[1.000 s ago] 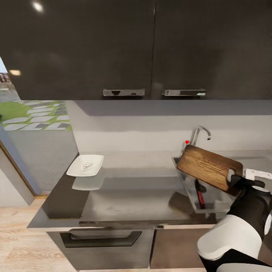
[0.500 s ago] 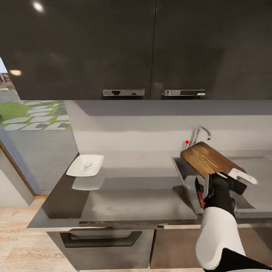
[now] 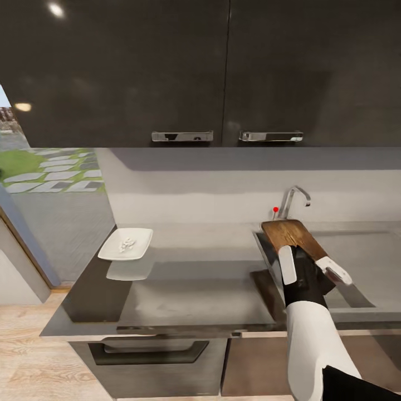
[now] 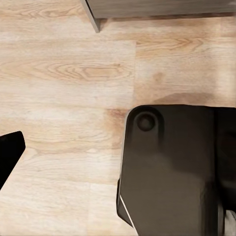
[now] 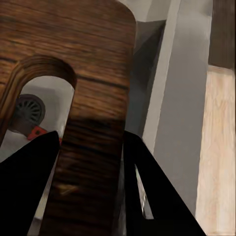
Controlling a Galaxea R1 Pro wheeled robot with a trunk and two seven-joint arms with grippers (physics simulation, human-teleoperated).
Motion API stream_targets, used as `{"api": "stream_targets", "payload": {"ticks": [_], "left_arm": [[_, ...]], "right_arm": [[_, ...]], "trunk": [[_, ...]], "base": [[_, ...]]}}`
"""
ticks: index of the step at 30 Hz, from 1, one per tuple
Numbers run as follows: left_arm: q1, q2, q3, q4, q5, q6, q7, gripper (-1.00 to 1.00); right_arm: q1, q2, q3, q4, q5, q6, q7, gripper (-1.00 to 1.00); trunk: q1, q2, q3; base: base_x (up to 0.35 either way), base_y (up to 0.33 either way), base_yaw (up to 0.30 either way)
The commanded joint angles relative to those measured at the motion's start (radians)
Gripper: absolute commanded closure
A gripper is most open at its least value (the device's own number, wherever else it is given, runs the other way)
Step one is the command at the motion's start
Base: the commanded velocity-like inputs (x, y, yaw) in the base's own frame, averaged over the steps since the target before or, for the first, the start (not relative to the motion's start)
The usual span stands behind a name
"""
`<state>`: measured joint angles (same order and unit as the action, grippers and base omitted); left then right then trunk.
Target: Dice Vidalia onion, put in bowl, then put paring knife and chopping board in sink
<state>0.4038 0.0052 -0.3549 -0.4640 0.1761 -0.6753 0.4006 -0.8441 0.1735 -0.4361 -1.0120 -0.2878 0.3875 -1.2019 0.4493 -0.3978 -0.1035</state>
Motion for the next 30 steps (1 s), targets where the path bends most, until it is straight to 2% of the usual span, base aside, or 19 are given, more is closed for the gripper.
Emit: {"api": "stream_targets", "payload": {"ticks": [1,4,8,11,13,24,30], "left_arm": [[0.0,0.001,-0.009,-0.002,0.01,-0.003,0.005,-1.0],[0.0,0.001,-0.009,-0.002,0.01,-0.003,0.004,-1.0],[0.0,0.001,-0.009,-0.001,0.011,-0.003,0.005,-1.0],[0.0,0.001,-0.009,-0.001,0.011,-0.003,0.005,-1.0],[0.0,0.001,-0.009,-0.002,0.011,-0.003,0.005,-1.0],[0.0,0.001,-0.009,-0.002,0.01,-0.003,0.006,-1.0],[0.0,0.001,-0.009,0.0,0.009,-0.003,0.005,-1.0]], "right_arm": [[-0.001,0.001,-0.002,-0.001,-0.014,-0.016,-0.021,1.0],[-0.001,0.001,-0.011,-0.007,-0.023,-0.062,-0.057,1.0],[-0.001,0.001,-0.049,-0.012,-0.023,-0.074,-0.082,1.0],[-0.001,0.001,-0.056,-0.014,-0.022,-0.077,-0.161,1.0],[-0.001,0.001,-0.057,-0.014,-0.023,-0.077,-0.185,1.0],[-0.001,0.001,-0.057,-0.014,-0.024,-0.073,-0.201,1.0],[-0.001,0.001,-0.058,-0.01,-0.021,-0.073,-0.197,1.0]], "trunk": [[0.001,-0.002,-0.002],[0.001,-0.002,-0.002],[0.001,-0.002,-0.002],[0.001,-0.002,-0.002],[0.001,-0.002,-0.002],[0.001,-0.002,-0.015],[0.001,-0.002,-0.024]], "base": [[0.0,0.0,0.0],[0.0,0.0,0.0],[0.0,0.0,0.0],[0.006,0.0,0.0],[0.082,0.0,0.0],[0.216,0.0,0.0],[0.045,0.0,0.0]]}}
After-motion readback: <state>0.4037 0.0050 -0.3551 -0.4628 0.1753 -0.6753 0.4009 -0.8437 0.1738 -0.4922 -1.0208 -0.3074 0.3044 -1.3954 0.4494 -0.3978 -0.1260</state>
